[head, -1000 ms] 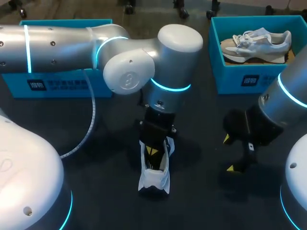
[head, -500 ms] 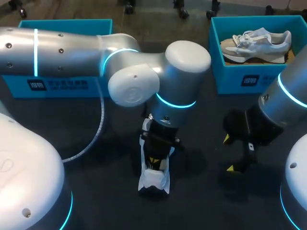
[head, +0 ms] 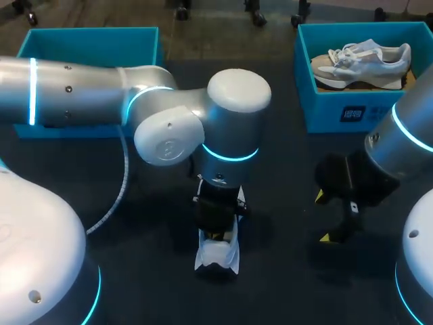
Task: Take the shoe out of the shoebox, open the shoe tongue, remove and reinsert the insole, then place the shoe into the shoebox
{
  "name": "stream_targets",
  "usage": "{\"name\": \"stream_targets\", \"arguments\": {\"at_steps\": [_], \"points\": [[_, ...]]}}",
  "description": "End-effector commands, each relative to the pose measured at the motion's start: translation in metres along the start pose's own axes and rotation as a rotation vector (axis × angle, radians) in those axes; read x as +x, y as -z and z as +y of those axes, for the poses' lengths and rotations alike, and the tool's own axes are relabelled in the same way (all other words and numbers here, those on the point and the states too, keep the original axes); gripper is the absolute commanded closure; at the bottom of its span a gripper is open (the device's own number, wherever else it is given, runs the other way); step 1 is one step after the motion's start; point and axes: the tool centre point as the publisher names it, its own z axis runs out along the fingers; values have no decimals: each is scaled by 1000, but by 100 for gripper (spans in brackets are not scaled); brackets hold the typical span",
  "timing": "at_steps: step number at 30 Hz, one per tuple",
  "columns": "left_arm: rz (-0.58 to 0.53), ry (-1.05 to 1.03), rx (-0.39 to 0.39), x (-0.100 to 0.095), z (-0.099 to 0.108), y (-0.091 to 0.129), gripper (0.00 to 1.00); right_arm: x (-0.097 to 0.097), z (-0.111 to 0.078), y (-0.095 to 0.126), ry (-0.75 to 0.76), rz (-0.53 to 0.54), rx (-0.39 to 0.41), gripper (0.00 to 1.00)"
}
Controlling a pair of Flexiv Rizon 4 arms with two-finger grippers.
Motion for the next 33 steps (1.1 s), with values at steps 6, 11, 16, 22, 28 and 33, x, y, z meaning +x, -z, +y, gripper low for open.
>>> {"name": "stream_targets", "arguments": {"at_steps": [6,11,16,22,28,33], "points": [[-22,12,-41,-5,4,8,100,1,0,-1,0,-3,1,0],[42,4,-102,-4,4,27,100,1,0,-1,0,-3,1,0],[101,9,-118,0,6,32,100,1,0,-1,0,-3,1,0],[175,16,-120,7,10,35,100,1,0,-1,0,-3,1,0],[206,25,-107,11,15,30,100,1,0,-1,0,-3,1,0],[252,31,-115,11,18,22,100,1,0,-1,0,-3,1,0]]}}
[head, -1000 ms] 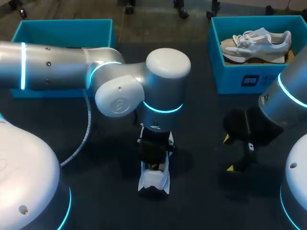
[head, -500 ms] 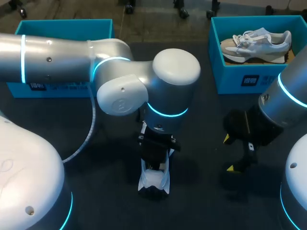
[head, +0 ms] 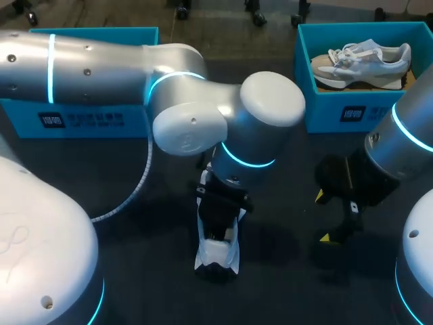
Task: Take the shoe out of the shoebox, open the shoe tongue, remove and reinsert the insole, then place the shoe into the shoebox
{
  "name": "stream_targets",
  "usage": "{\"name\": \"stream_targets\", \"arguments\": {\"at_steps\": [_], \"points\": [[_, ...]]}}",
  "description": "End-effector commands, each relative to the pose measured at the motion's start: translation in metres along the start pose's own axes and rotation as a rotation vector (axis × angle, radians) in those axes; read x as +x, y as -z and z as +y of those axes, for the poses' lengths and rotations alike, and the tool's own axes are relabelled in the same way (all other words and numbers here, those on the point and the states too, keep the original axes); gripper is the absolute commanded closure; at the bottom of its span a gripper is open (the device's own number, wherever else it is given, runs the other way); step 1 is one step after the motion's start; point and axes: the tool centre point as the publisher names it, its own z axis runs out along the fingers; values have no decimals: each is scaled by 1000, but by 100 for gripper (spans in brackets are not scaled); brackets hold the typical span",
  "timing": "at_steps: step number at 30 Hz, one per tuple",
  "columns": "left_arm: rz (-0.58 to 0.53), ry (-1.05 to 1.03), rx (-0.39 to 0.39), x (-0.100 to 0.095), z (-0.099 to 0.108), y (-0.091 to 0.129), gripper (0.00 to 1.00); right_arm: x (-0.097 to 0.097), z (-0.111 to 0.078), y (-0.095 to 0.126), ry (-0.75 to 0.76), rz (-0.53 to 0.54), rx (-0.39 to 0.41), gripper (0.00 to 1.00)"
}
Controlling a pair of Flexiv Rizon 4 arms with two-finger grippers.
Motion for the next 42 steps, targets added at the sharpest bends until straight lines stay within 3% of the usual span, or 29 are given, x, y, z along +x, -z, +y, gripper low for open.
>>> {"name": "stream_targets", "arguments": {"at_steps": [1,9,20,36,42], "points": [[49,4,-1,-10,3,-9,100,1,0,-1,0,-3,1,0],[71,2,3,-11,4,-18,100,1,0,-1,0,-3,1,0],[71,-2,-21,5,5,6,100,1,0,-1,0,-3,1,0],[125,29,22,2,5,-34,100,1,0,-1,0,-3,1,0],[61,53,38,-2,1,-38,100,1,0,-1,0,-3,1,0]]}}
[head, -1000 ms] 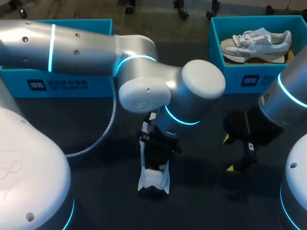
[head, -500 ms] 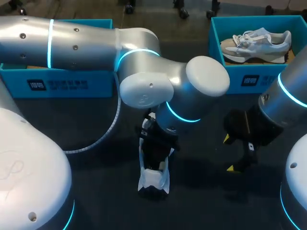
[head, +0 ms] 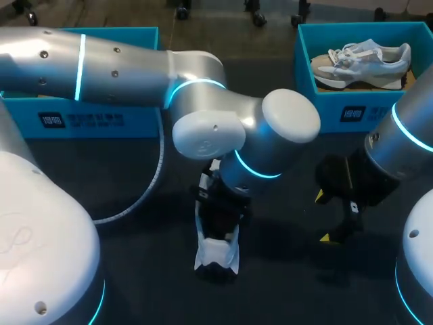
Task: Take the shoe out of the shoebox, open the shoe tongue, remove and reinsert the insole, then place the shoe into the shoebox
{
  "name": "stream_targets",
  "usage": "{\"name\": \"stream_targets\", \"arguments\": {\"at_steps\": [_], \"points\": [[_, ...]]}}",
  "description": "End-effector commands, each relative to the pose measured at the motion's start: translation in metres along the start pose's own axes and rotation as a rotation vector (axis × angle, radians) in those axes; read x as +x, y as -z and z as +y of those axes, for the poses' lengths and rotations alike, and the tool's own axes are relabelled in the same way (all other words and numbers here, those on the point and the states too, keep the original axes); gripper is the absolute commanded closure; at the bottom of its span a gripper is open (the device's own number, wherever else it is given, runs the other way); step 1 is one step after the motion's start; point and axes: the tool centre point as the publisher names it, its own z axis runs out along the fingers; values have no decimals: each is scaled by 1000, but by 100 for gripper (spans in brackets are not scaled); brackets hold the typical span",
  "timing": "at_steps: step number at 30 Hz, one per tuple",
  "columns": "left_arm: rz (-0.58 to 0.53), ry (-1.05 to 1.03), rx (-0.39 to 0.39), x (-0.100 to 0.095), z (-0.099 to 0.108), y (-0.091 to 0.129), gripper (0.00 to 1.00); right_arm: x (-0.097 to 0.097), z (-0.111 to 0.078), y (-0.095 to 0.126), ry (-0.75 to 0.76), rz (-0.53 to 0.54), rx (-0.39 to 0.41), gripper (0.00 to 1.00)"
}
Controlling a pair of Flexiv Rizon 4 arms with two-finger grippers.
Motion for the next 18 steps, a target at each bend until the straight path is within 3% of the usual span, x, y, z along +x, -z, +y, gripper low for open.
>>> {"name": "stream_targets", "arguments": {"at_steps": [1,10,18], "points": [[-59,13,17,-6,-3,-11,100,1,0,-1,0,-3,1,0],[-223,96,54,-13,-9,-7,100,1,0,-1,0,-3,1,0],[-221,84,41,-4,-12,7,100,1,0,-1,0,-3,1,0]]}}
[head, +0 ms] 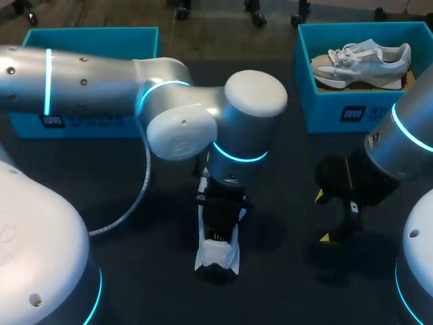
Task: Take the shoe out of the shoebox, open the shoe tongue, remove and reinsert the insole, then place the shoe into the shoebox
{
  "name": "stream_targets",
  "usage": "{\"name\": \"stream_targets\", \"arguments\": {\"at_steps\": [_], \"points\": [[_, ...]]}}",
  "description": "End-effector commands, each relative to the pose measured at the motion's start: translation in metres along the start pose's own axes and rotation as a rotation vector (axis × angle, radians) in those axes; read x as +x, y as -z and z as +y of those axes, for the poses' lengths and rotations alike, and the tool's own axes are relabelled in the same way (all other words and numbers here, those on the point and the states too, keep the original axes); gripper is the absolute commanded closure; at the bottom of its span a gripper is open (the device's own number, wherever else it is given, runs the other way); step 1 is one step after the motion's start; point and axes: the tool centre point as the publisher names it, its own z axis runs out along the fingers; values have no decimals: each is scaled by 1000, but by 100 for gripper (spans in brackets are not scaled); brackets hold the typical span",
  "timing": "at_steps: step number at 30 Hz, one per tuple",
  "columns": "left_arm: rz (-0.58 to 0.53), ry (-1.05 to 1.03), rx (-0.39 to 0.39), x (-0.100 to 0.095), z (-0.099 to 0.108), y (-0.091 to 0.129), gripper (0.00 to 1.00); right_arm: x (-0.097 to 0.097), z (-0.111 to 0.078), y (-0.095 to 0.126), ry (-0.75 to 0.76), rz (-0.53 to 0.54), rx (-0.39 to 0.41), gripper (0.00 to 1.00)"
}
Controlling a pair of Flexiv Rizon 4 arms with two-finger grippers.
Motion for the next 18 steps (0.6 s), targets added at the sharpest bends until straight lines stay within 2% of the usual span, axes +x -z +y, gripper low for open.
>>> {"name": "stream_targets", "arguments": {"at_steps": [1,4,8,13,18], "points": [[-1,-13,-23,11,-6,7,100,1,0,-1,0,-3,1,0],[14,-27,-29,16,-6,19,100,1,0,-1,0,-3,1,0],[-28,-40,-28,12,-6,30,100,1,0,-1,0,-3,1,0],[-68,-47,-11,1,-7,31,100,1,0,-1,0,-3,1,0],[-101,-62,50,-10,-16,24,100,1,0,-1,0,-3,1,0]]}}
